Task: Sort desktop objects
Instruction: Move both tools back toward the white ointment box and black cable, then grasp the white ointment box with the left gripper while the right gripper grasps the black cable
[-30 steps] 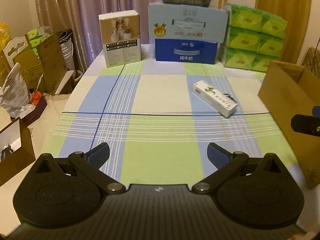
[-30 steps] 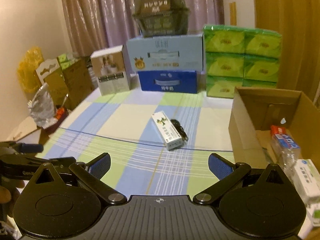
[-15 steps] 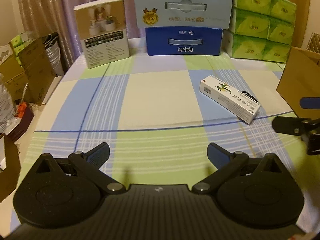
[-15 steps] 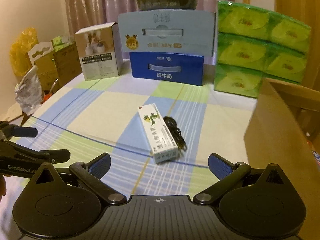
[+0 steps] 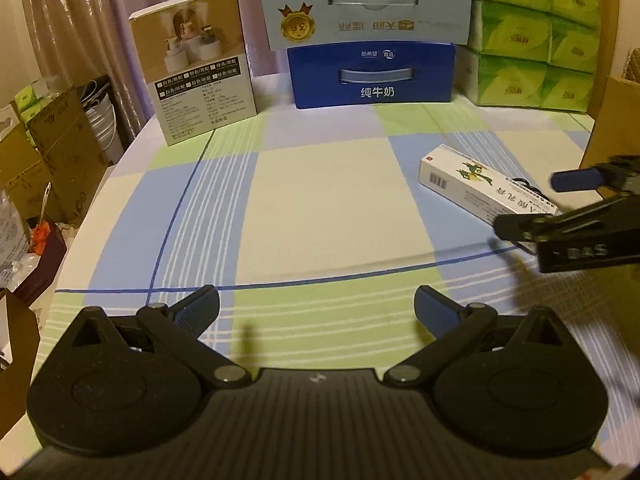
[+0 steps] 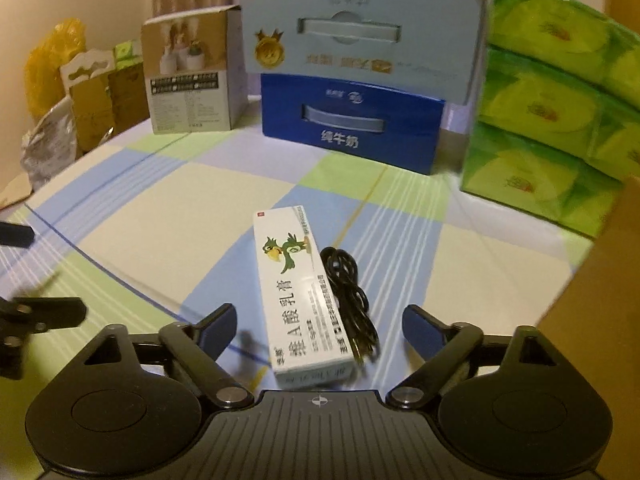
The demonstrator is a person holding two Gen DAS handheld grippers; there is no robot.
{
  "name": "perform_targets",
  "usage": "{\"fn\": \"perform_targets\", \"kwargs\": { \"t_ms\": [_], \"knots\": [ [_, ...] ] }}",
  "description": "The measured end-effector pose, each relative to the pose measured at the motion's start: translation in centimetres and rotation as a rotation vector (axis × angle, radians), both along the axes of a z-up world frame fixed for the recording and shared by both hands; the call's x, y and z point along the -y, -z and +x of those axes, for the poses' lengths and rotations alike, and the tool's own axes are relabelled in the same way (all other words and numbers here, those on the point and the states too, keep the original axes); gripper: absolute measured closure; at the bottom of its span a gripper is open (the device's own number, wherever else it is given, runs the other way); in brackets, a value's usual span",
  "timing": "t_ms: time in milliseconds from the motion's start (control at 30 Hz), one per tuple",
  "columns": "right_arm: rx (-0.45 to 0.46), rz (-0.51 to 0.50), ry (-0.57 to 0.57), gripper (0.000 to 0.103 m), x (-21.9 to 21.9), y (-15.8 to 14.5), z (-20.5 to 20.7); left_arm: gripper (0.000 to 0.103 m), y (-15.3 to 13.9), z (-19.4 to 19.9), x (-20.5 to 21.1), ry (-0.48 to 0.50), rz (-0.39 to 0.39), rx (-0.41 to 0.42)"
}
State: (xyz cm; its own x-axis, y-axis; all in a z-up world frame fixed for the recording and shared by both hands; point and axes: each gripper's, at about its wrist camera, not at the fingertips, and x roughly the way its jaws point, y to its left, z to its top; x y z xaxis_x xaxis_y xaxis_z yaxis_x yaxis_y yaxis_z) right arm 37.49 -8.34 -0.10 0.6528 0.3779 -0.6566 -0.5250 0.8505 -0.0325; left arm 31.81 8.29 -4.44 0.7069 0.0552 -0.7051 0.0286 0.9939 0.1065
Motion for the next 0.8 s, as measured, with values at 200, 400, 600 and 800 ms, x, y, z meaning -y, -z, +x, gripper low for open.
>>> {"fn": "perform_targets", "kwargs": {
  "t_ms": [200, 400, 600, 800],
  "knots": [
    [0.003, 0.011, 0.007, 0.035, -0.5, 0.7, 0.6, 0.001, 0.0, 0.0, 0.2, 0.008, -0.025, 0.005],
    [-0.036, 0.011, 0.037, 0.051, -1.0, 0.2, -0.2, 0.001, 0.3, 0.0, 0.4, 0.019, -0.029, -0.011],
    [-0.142, 0.068, 0.139, 0.053, -0.5, -0.5, -2.5, 0.001, 0.5, -0.4, 0.3, 0.027, -0.024, -0.027],
    [-0.227, 0.136, 0.223, 0.052, -0.8, -1.2, -8.6, 0.001, -0.1, -1.5, -0.7, 0.009, -0.041, -0.032]
  ]
}}
